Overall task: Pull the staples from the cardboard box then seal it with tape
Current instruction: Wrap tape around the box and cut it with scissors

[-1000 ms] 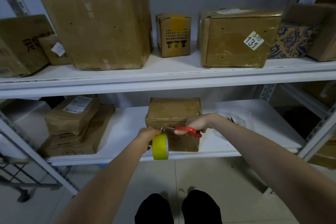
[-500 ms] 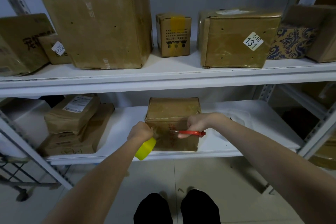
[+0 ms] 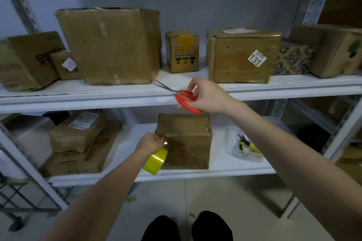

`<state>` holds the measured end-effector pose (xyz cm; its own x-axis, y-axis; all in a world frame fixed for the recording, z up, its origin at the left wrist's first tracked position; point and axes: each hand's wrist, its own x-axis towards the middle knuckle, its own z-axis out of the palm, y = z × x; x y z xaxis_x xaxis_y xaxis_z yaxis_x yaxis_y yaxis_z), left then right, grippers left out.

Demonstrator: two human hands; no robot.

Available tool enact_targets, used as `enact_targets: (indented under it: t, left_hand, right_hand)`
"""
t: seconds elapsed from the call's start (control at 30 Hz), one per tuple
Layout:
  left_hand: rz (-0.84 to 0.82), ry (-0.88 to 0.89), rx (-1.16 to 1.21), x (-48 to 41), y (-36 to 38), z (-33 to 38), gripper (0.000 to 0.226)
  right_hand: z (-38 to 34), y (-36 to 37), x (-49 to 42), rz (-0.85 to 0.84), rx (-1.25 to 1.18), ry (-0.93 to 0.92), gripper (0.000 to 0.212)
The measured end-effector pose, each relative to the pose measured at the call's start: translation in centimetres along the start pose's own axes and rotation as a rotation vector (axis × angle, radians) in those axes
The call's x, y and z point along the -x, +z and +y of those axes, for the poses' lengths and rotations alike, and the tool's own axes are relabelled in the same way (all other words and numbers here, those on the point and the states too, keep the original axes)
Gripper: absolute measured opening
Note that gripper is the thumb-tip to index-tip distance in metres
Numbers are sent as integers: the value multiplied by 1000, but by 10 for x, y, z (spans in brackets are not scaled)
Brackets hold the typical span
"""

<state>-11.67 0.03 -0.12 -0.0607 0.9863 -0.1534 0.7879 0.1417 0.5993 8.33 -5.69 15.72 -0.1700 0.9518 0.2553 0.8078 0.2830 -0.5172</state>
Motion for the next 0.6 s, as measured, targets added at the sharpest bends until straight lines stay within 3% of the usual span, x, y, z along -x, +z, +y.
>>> enact_targets:
  t: [0.13,0.33,0.6]
  left_hand:
    - [7,15,32,4,-9,6,33]
    - [8,16,62,5,-18,1,31]
    - [-40,-2,70,-1,-18,-21,14]
  right_hand:
    - [-28,-13,-17,304,305,141,50]
    - [-30,-9,-59,240,253,231,39]
    - [-9,15,-74,273,354,114,19]
